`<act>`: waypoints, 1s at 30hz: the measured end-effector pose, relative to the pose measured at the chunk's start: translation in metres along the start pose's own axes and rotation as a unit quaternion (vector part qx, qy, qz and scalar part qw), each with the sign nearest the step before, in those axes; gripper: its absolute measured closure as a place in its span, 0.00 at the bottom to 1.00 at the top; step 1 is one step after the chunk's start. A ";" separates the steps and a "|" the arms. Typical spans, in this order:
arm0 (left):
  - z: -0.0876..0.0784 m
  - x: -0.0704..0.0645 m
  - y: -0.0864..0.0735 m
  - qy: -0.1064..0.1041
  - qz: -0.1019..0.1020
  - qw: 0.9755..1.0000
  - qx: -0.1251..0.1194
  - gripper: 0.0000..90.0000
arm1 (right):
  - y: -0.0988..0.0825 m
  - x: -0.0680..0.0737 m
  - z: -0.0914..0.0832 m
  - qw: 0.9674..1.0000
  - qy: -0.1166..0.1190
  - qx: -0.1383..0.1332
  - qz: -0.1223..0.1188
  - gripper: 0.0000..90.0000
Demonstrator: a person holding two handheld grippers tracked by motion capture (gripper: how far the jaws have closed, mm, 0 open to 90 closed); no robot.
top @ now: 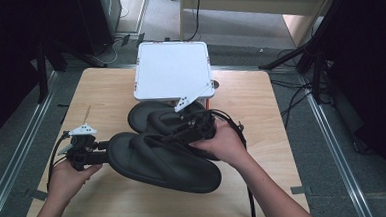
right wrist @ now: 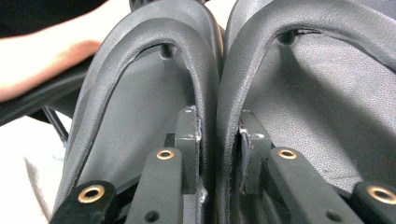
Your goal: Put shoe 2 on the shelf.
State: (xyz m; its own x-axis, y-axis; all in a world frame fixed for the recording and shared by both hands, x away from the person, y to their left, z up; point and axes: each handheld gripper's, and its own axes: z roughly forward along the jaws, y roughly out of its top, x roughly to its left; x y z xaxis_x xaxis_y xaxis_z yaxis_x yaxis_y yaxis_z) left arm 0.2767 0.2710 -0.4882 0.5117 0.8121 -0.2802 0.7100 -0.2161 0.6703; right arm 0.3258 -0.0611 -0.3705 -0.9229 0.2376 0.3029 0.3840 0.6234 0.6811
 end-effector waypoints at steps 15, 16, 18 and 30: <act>0.002 -0.001 0.001 -0.001 0.008 1.000 0.000 0.45 | 0.042 -0.019 -0.019 0.996 -0.067 -0.016 0.049 0.84; 0.002 -0.002 0.001 -0.001 0.007 1.000 0.000 0.45 | 0.044 -0.023 -0.019 0.995 -0.073 -0.020 0.057 0.84; 0.003 -0.002 0.001 -0.001 0.008 1.000 0.001 0.45 | 0.048 -0.032 -0.021 0.994 -0.081 -0.027 0.073 0.84; 0.006 -0.005 0.003 -0.009 0.018 1.000 0.007 0.45 | 0.071 -0.072 -0.022 0.979 -0.153 -0.043 0.129 0.84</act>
State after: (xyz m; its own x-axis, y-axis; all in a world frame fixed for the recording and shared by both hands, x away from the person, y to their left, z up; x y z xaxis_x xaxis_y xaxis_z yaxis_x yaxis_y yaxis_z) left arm 0.2792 0.2627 -0.4891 0.5462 0.7935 -0.2682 0.6974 -0.2535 0.6704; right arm 0.4199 -0.0503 -0.3289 -0.7544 0.5994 0.2677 0.5944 0.4507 0.6659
